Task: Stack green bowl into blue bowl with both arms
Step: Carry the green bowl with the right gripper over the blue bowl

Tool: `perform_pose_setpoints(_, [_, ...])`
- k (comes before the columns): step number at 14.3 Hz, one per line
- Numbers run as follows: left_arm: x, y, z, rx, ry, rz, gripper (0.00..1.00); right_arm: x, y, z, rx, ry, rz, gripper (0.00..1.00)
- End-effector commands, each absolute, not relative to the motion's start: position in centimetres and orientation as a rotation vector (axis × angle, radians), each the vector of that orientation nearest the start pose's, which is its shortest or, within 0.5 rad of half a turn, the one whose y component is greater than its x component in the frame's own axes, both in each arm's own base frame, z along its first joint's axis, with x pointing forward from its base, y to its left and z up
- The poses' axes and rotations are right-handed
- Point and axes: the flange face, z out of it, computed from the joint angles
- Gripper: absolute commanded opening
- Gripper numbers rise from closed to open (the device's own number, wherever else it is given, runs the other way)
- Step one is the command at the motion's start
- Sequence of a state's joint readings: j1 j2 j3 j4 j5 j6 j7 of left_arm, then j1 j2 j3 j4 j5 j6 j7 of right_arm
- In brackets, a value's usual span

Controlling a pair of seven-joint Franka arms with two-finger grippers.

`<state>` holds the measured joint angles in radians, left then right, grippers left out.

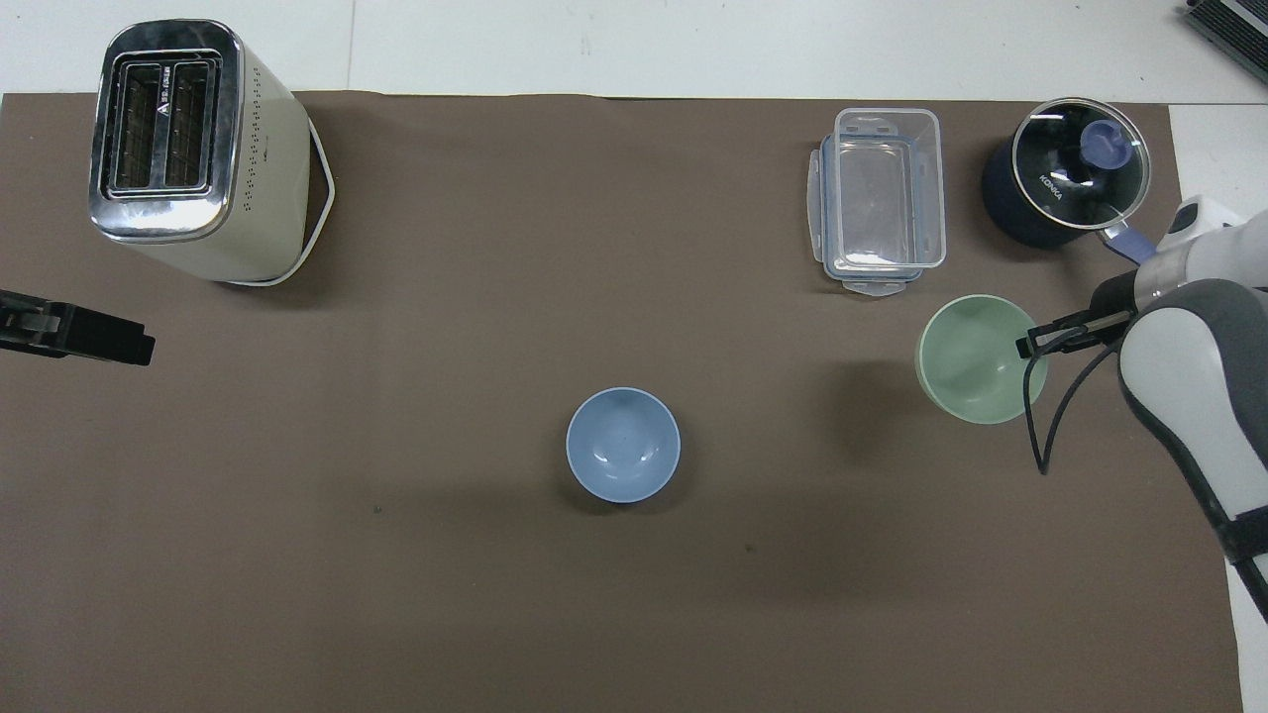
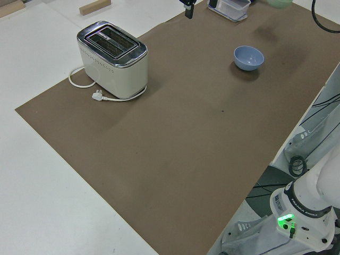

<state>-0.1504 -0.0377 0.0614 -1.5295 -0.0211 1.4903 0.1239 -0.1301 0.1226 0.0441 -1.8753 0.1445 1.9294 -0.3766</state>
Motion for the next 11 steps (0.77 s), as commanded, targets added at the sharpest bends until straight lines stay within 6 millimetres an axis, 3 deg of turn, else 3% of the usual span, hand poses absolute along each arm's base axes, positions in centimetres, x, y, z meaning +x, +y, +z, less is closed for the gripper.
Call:
perform_pose_setpoints(1, [52.5, -4.5, 65.8, -3.134, 0.314, 0.007, 1.0, 58.9, 0.0, 45.4, -2.951, -0.284, 0.061, 0.0])
perform_pose_setpoints(5, [52.5, -4.5, 65.8, -3.134, 0.314, 0.007, 1.0, 58.4, 8.9, 45.7, -2.981, -0.186, 0.076, 0.0])
perform_pose_setpoints(11, [52.5, -4.5, 65.8, -3.134, 0.312, 0.007, 1.0, 55.2, 22.9, 45.9, -2.983, -0.02, 0.085, 0.0])
